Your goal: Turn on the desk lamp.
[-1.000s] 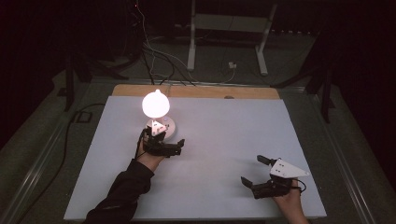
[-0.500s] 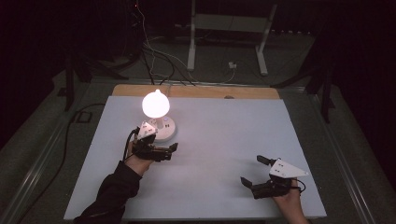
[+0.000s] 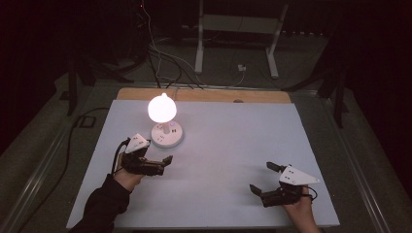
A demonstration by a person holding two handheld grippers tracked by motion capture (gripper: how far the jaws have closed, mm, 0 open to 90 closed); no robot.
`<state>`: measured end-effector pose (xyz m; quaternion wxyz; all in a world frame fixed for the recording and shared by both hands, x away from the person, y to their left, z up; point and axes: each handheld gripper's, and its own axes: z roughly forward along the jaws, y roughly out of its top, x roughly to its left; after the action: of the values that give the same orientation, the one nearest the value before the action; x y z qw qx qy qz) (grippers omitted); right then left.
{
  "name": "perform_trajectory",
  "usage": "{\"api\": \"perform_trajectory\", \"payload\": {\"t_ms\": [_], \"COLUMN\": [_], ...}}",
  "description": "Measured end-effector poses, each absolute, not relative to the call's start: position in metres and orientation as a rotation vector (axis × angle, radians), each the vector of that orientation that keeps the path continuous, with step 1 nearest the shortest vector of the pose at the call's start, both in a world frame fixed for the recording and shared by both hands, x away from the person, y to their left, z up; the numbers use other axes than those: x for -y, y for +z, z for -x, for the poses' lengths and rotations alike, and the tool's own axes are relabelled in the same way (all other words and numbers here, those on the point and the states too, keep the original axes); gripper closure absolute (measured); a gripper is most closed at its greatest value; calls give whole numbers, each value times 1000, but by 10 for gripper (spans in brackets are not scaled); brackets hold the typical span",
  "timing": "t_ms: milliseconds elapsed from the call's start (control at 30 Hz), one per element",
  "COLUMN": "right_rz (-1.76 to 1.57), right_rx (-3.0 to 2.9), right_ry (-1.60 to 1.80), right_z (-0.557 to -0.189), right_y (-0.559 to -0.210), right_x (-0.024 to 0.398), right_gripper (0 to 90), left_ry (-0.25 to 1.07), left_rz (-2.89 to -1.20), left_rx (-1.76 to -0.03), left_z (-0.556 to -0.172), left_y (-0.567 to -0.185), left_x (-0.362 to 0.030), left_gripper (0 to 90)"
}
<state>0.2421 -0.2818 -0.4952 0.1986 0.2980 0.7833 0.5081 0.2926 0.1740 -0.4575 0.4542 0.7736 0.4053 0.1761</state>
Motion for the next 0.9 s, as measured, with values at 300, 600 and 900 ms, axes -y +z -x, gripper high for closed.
{"api": "perform_trajectory", "payload": {"t_ms": [300, 600, 900], "right_rz": [-834, -834, -835], "right_rx": [-2193, -2197, -2199], "right_ry": [1418, 1412, 1410], "right_z": [-242, -242, -243], "right_y": [-495, -496, -496], "right_x": [282, 281, 281], "right_gripper": [0, 0, 0], "left_ry": [425, 384, 322], "left_rz": [-1926, -1936, -1962], "left_rx": [-978, -901, -835], "left_z": [-281, -264, -252], "left_y": [-464, -473, -485], "left_x": [-188, -199, -213], "left_gripper": [3, 3, 3]}}
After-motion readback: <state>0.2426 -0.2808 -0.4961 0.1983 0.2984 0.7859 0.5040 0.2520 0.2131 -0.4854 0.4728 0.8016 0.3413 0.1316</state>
